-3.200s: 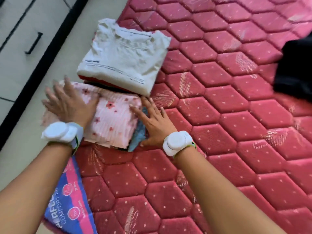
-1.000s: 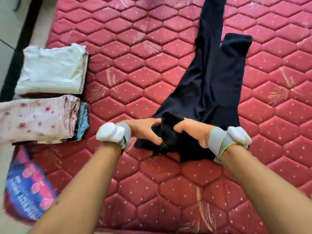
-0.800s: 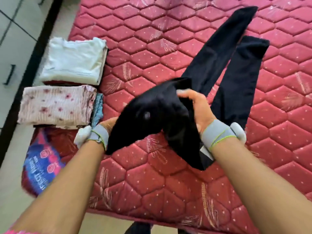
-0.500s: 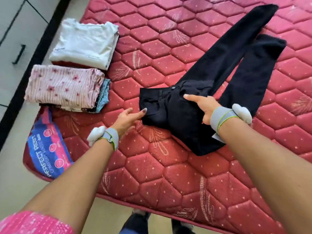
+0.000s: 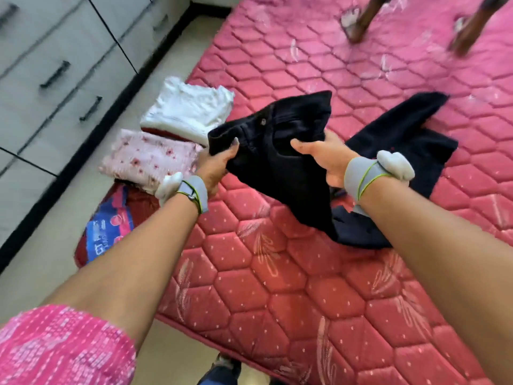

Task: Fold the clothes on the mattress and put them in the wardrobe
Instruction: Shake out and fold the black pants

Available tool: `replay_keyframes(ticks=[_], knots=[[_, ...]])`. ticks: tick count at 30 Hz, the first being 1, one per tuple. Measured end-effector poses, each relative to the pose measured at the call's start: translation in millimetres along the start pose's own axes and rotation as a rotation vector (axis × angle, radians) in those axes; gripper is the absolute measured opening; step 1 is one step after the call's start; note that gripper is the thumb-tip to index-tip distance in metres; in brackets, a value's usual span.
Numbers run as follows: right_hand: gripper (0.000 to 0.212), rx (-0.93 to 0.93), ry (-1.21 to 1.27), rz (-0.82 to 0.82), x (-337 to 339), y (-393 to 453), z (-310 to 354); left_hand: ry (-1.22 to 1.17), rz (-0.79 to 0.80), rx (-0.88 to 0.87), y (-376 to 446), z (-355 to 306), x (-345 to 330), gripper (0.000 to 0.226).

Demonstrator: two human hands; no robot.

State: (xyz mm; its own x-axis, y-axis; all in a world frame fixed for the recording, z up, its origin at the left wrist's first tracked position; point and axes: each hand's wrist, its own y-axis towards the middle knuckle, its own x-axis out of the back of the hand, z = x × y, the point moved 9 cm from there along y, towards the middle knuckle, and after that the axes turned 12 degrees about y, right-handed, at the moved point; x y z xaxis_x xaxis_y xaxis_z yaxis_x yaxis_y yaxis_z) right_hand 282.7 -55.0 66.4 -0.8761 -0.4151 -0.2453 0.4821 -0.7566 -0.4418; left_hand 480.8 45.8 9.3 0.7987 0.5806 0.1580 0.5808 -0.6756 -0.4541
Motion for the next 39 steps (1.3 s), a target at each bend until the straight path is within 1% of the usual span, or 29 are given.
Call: replay_keyframes(ticks=[1,2,3,6,9,10,11,13,15,18,20,23,26,28,30,31,32,33,34,36,37,38,39], knots=[[0.021,0.059,-0.01,0.017,-12,-3,31,-0.034,-0.038,-0.036,-10,-30,12,0.018],[0.018,0.134,-0.027,0.048,-34,-12,83,-0.059,-0.089,-0.115,-22,-83,32,0.011],[0.016,0.2,-0.045,0.064,-47,-20,119,-0.049,-0.115,-0.177,-34,-122,43,0.01],[0.021,0.426,-0.105,0.092,-82,-55,242,0.0,-0.186,-0.425,-73,-245,80,0.011],[0.025,0.62,-0.153,0.057,-102,-95,358,0.049,-0.258,-0.626,-128,-358,120,0.012],[0.025,0.673,-0.176,0.024,-95,-96,372,0.06,-0.258,-0.663,-133,-369,123,0.009],[0.025,0.756,-0.189,0.005,-104,-123,419,0.049,-0.282,-0.725,-164,-412,139,0.007],[0.027,0.827,-0.183,0.0,-107,-149,469,0.041,-0.303,-0.791,-197,-457,156,0.009],[0.033,0.913,-0.18,0.038,-118,-178,520,0.048,-0.341,-0.873,-232,-501,173,0.017],[0.043,0.993,-0.223,0.126,-138,-220,579,0.084,-0.398,-0.987,-285,-558,197,0.017],[0.048,1.022,-0.235,0.195,-152,-236,603,0.113,-0.44,-1.046,-306,-585,207,0.019],[0.057,0.974,-0.201,0.315,-176,-259,619,0.076,-0.493,-1.106,-338,-613,230,0.022],[0.07,0.935,-0.184,0.387,-201,-265,625,0.106,-0.527,-1.096,-349,-628,248,0.021],[0.069,0.914,-0.126,0.469,-219,-265,629,0.063,-0.501,-1.088,-352,-634,261,0.023],[0.062,0.872,-0.089,0.516,-236,-263,627,-0.029,-0.434,-1.078,-349,-636,278,0.026],[0.058,0.841,-0.091,0.512,-245,-256,625,-0.074,-0.416,-1.046,-341,-635,287,0.03],[0.053,0.828,-0.105,0.483,-253,-248,624,-0.092,-0.426,-0.995,-331,-632,294,0.035],[0.046,0.844,-0.161,0.379,-258,-236,626,-0.084,-0.468,-0.929,-321,-629,297,0.04],[0.043,0.871,-0.272,0.246,-263,-224,629,-0.05,-0.533,-0.848,-309,-626,299,0.044],[0.05,0.973,-0.592,-0.045,-286,-217,641,-0.02,-0.683,-0.762,-300,-630,303,0.048],[0.054,1.032,-0.69,-0.164,-297,-226,643,-0.052,-0.708,-0.747,-298,-636,299,0.048],[0.054,1.085,-0.722,-0.216,-311,-236,644,-0.104,-0.697,-0.75,-297,-643,293,0.047],[0.054,1.136,-0.727,-0.226,-324,-247,644,-0.144,-0.662,-0.761,-296,-650,284,0.046]])
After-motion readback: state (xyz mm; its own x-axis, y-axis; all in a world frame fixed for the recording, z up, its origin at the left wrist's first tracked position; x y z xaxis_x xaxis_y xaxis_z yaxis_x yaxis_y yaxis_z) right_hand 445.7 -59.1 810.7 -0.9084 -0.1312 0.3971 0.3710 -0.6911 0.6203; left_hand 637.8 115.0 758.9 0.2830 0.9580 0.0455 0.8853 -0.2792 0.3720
